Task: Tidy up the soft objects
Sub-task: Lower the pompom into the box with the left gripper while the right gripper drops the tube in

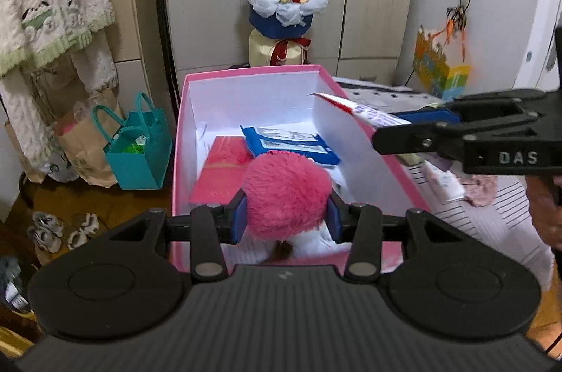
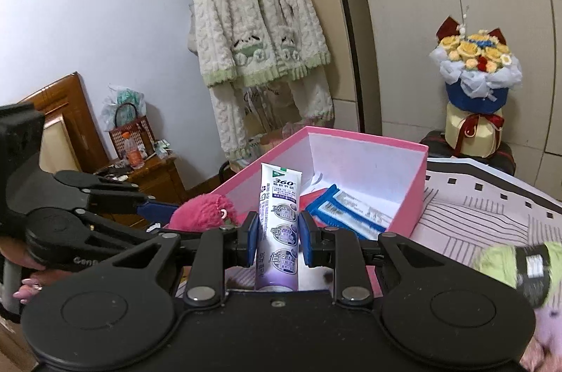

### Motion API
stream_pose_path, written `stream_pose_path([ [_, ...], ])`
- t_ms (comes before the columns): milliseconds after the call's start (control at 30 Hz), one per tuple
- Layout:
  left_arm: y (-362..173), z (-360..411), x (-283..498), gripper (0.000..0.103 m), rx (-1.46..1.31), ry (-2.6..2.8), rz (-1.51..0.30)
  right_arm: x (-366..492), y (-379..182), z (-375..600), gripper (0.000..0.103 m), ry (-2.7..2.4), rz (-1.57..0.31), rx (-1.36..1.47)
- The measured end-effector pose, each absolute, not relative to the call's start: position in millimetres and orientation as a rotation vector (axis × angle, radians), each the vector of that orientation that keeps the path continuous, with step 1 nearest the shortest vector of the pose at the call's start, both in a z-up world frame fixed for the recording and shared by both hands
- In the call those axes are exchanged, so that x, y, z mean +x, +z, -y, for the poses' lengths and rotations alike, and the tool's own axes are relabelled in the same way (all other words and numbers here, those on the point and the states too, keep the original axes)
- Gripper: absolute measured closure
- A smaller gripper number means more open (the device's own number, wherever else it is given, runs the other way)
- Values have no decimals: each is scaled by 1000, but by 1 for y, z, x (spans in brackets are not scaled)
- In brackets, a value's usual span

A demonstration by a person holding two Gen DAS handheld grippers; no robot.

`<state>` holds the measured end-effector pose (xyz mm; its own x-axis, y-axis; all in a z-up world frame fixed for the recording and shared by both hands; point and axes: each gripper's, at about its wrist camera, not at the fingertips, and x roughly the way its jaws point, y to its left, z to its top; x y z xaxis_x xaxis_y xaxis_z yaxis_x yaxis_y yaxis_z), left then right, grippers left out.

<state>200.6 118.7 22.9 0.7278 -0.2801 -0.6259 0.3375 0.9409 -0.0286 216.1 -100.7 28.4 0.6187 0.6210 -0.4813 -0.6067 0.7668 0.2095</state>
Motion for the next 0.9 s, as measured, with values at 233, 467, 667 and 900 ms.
stream_pose_path([
  [233,13,-112,260,60,179,-349,-763,278,18,80,75,687,-629,-27],
  [467,-3,-111,300,60,238,-372,-840,316,1,60,75,685,-695,-113],
  [667,-7,-109,315,60,291,-407,-907,332,-8,50,75,678,-736,-189],
  [900,-17,-107,329,60,321,-398,-964,339,-15,36,75,660,-748,-289],
])
